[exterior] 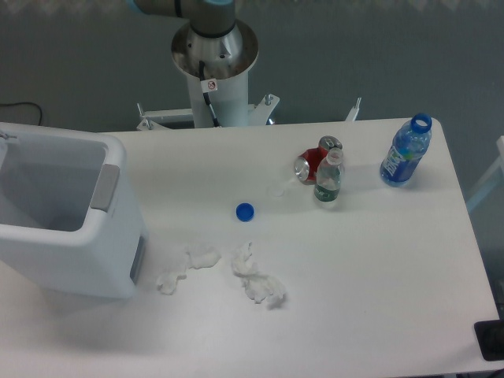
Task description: Close the trash can
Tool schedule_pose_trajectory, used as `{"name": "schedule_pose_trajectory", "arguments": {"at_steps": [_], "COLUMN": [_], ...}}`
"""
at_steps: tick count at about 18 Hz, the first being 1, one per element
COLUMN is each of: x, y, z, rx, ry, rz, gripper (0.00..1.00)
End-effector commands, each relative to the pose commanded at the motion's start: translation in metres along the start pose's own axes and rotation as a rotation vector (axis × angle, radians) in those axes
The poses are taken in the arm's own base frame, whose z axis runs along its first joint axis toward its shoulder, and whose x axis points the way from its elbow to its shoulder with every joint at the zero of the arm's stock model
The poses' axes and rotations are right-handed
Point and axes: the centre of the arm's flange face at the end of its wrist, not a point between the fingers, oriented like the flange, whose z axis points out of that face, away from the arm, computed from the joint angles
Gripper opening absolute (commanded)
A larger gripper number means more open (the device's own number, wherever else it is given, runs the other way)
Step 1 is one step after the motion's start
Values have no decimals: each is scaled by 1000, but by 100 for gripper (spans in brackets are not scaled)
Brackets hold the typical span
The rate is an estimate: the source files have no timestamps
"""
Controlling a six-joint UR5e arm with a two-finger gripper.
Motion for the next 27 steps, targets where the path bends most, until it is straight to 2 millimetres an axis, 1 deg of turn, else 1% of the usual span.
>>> {"name": "schedule_pose_trajectory", "arguments": {"at_steps": [2,4,5,9,13,16,19,27], "x": [6,10,13,12,8,9,8,0], "y": [1,1,1,0,3,5,6,13], "z": [16,27,28,16,11,5,3,5], "rx": [-45,-81,-90,-108,-132,-138,-145,-187], "ry": [-28,-57,-68,-141,-201,-221,-235,-296], "rz": [19,43,50,52,53,53,52,47], "gripper": [0,0,0,0,0,0,0,0]}}
